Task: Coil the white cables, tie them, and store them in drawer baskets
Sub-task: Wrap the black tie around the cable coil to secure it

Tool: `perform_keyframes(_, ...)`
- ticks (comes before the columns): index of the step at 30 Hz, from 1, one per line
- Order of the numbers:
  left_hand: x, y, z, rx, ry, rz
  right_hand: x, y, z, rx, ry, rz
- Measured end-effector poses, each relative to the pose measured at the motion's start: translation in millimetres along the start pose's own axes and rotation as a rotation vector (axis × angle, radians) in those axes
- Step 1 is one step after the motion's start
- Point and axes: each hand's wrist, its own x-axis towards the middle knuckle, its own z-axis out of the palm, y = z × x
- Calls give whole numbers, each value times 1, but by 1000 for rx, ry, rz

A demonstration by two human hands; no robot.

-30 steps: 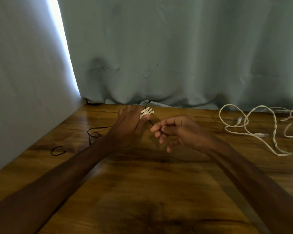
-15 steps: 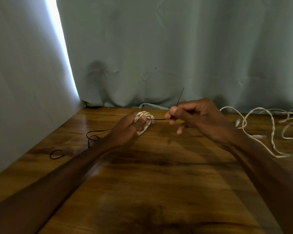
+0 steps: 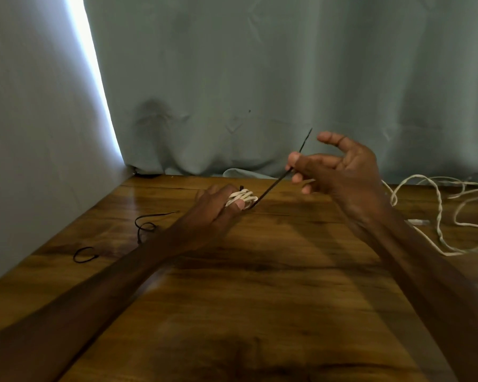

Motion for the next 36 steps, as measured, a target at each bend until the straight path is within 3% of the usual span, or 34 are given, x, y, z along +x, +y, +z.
perform_keyframes(3, -5, 19, -2, 14, 46, 78, 2, -1, -4, 11, 23, -71)
perform_keyframes(9, -11, 37, -10, -143, 8, 152, 3, 3, -6, -29, -141, -124)
perform_keyframes(19, -18, 65, -17, -347, -67, 262, 2, 31, 6, -535, -164, -269)
perform_keyframes(27, -19, 63, -18, -387, -111, 229, 5, 27, -3, -195, -105, 15)
perform_keyframes(30, -19, 66, -17, -429, -142, 224, 5, 28, -3, -186, -79, 56)
perform_keyframes(36, -18, 67, -16, -518, -161, 202, 5, 32, -1, -255, -247, 261)
